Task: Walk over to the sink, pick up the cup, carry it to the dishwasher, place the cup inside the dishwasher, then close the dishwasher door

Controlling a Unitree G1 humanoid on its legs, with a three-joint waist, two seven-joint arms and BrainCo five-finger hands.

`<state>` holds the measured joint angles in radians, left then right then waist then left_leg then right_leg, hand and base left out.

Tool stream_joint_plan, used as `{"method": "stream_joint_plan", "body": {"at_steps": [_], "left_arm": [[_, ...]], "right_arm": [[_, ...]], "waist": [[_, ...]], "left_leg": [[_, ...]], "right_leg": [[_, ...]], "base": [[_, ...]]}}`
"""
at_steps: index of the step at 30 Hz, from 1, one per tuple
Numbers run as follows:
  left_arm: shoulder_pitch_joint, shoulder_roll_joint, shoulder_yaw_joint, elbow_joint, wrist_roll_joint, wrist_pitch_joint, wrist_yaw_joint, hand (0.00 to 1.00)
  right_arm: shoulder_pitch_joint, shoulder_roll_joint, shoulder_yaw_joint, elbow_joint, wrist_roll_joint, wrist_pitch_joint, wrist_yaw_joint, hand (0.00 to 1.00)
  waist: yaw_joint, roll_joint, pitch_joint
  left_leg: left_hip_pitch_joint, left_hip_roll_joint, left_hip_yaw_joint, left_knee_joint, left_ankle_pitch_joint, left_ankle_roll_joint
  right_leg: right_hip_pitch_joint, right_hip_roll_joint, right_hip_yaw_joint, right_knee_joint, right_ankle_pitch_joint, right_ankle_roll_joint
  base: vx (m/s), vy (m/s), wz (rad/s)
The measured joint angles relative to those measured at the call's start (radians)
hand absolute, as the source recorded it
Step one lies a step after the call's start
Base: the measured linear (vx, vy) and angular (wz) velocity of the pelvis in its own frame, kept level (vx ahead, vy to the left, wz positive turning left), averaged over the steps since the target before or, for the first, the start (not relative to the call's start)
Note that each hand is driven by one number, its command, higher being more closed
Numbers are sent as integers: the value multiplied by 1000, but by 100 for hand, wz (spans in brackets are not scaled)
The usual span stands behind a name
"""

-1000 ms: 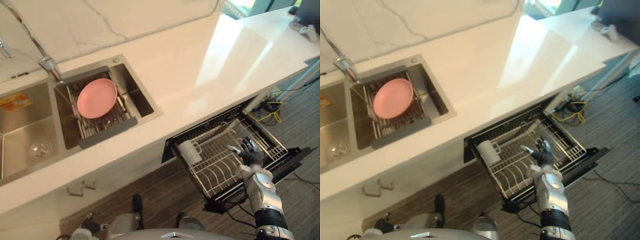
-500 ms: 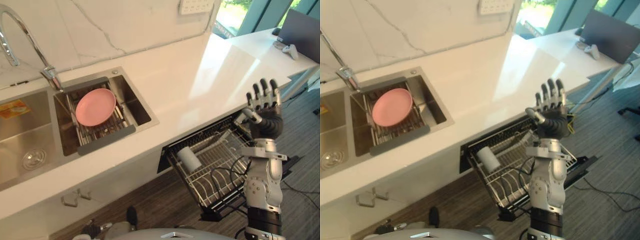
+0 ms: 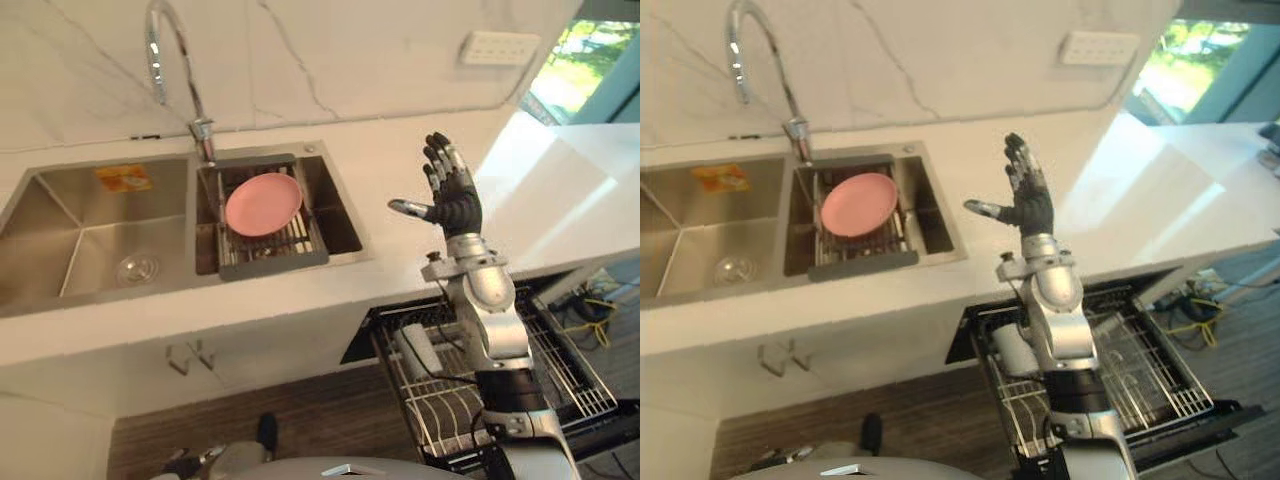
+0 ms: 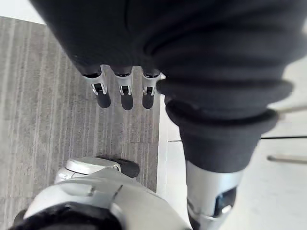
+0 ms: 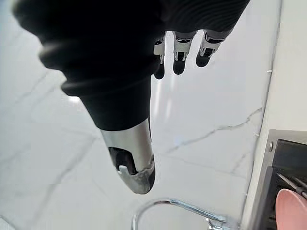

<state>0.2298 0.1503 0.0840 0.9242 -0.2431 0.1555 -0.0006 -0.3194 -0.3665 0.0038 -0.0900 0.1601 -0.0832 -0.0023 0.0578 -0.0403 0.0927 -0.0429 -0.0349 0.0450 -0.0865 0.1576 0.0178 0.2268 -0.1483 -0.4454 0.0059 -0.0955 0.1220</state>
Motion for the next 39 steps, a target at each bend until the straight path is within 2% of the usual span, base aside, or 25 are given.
{"method": "stream_joint_plan", "body": {"at_steps": [3, 6, 8, 9, 11, 12, 14, 15, 17, 19, 20, 21, 22, 24, 26, 27, 28, 29, 30, 31, 33, 35, 37, 38, 39], "left_arm": [[5, -4, 32, 12, -9, 11, 1, 0], [14, -1, 35, 11, -9, 20, 0, 0], [16, 5, 32, 11, -9, 27, -2, 0], [12, 9, 32, 11, -7, 36, -9, 0], [6, 12, 34, 11, 7, 42, -13, 0], [7, 10, 37, 11, 4, 47, -1, 0], [3, 5, 46, 10, -6, 61, 11, 0], [6, -1, 58, 10, -8, 67, 11, 0], [19, -14, 65, 10, -6, 66, 10, 0], [14, -13, 70, 12, 6, 64, 13, 0], [15, -11, 73, 21, 10, 66, 15, 0], [21, -12, 70, 36, 10, 77, 16, 0], [25, -17, 68, 42, 10, 81, 16, 0], [27, 0, 61, 53, 12, 85, 18, 0], [25, 8, 59, 53, 15, 84, 15, 0], [25, 7, 53, 53, 20, 82, 15, 0], [26, 11, 36, 53, 29, 81, 17, 0], [20, 16, 26, 53, 31, 81, 18, 0], [18, 28, 9, 48, 29, 81, 18, 0], [14, 33, -11, 38, 28, 76, 18, 0], [11, 39, -15, 20, 27, 66, 21, 0], [-14, 37, -21, -12, -2, 65, 42, 0], [-41, 38, -34, -34, -18, 64, 43, 0], [-45, 47, -48, -40, -21, 63, 40, 0], [-57, 57, -48, -40, -20, 63, 39, 0]], "right_arm": [[-55, -36, 30, 33, -95, 31, 0, 0], [-60, -42, 35, 59, -152, 75, 0, 0], [-50, -45, 34, 68, -159, 103, -5, 0], [-32, -52, 33, 67, -161, 114, -26, 0], [-5, -54, 27, 69, -165, 130, -53, 0], [5, -50, 26, 70, -166, 131, -68, 0], [6, -51, 15, 69, -166, 130, -75, 0], [9, -51, -3, 68, -166, 131, -76, 0], [13, -51, -32, 68, -167, 131, -79, 0], [24, -50, -50, 66, -189, 130, -85, 0], [36, -45, -62, 65, -225, 130, -88, 0], [55, -40, -72, 63, -265, 129, -92, 0], [76, -43, -86, 53, -283, 128, -92, 0], [163, -37, -142, 5, -314, 123, -104, 0], [229, -35, -184, -36, -324, 117, -116, 0], [252, -34, -197, -48, -326, 117, -120, 0], [288, -33, -216, -56, -350, 111, -134, 0], [310, -32, -228, -60, -368, 109, -144, 0], [336, -31, -240, -68, -388, 109, -154, 0], [367, -30, -244, -98, -400, 106, -159, 0], [390, -25, -241, -137, -402, 85, -160, 0], [386, -25, -238, -174, -402, 42, -161, 0], [371, -26, -224, -175, -402, 23, -161, 0], [362, -26, -208, -176, -402, 18, -161, 0], [355, -28, -202, -177, -402, 12, -161, 0]], "waist": [[5, -11, 0], [14, -23, -8], [18, -23, -8], [5, -27, -6], [2, -34, 11], [9, -30, 24], [3, -22, 62], [-2, -10, 69], [-1, 5, 69], [-3, -9, 73], [-5, -13, 76], [-12, -6, 71], [-20, 6, 64], [-45, -14, 59], [-67, -21, 57], [-74, -20, 56], [-82, -16, 54], [-88, -12, 52], [-95, -11, 53], [-102, -12, 55], [-116, -14, 56], [-122, -16, 55], [-113, -21, 51], [-115, -35, 45], [-117, -61, 45]], "left_leg": [[-3, -1, -1, 0, 5, 3], [-11, -17, -49, 0, 12, 5], [-22, -29, -92, 1, 22, 8], [-23, -42, -132, 2, 34, 7], [-23, -52, -142, 8, 46, 12], [-25, -44, -106, 23, 44, 16], [-56, -18, 18, 136, -25, 42], [-84, 19, 112, 215, -69, 49], [-95, 50, 185, 245, -96, 45], [-96, 59, 241, 252, -135, 22], [-129, 81, 220, 369, -143, 77], [-131, 111, 200, 437, -191, 34], [-117, 123, 197, 414, -217, -10], [-75, 60, 225, 316, -197, 4], [-57, 24, 230, 253, -185, 21], [-46, 17, 230, 231, -180, 27], [-18, 6, 230, 188, -170, 34], [4, 3, 229, 160, -165, 37], [37, 1, 226, 129, -164, 39], [68, 0, 223, 114, -168, 49], [94, 0, 220, 114, -175, 57], [111, 17, 222, 118, -188, 51], [108, 29, 228, 137, -189, 46], [91, 22, 229, 163, -198, 34], [79, 5, 226, 196, -219, 29]], "right_leg": [[14, 1, -24, 1, -5, 5], [12, -1, -54, 47, -51, -3], [-22, -1, 38, 134, -115, -54], [-32, 5, 99, 162, -141, -78], [-9, 7, 97, 164, -155, -64], [10, 11, 83, 160, -156, -61], [59, 14, 51, 141, -152, -55], [82, 19, 31, 124, -147, -45], [85, 15, 14, 118, -148, -42], [74, -12, 5, 109, -145, -37], [59, -23, 17, 118, -143, -21], [54, -28, 35, 121, -143, -8], [51, -26, 45, 123, -143, -4], [42, -85, 53, 127, -132, 18], [9, -119, 55, 176, -121, 19], [-8, -129, 61, 213, -116, 14], [-65, -147, 88, 329, -105, -4], [-129, -165, 116, 455, -84, -38], [-214, -183, 162, 622, -29, -124], [-278, -193, 211, 749, 10, -165], [-321, -190, 238, 817, -38, -127], [-337, -127, 228, 689, -118, -85], [-329, -62, 212, 468, -120, -75], [-328, -51, 212, 362, -57, -83], [-325, -56, 214, 291, 25, -51]], "base": [[-47, -21, 35], [-33, -48, 50], [-40, -53, 61], [24, -41, 88], [26, -75, 89], [-31, -81, 71], [-72, -56, 64], [-67, -41, 55], [-53, -27, 34], [-53, 23, 2], [-3, 42, -33], [40, 55, -38], [67, 100, -29], [95, 147, -13], [74, 129, -2], [71, 147, -4], [66, 125, -9], [115, 200, -14], [136, 189, -5], [144, 171, 3], [118, 75, 7], [123, 45, 3], [139, -54, -5], [187, -155, 1], [105, -136, 7]]}}
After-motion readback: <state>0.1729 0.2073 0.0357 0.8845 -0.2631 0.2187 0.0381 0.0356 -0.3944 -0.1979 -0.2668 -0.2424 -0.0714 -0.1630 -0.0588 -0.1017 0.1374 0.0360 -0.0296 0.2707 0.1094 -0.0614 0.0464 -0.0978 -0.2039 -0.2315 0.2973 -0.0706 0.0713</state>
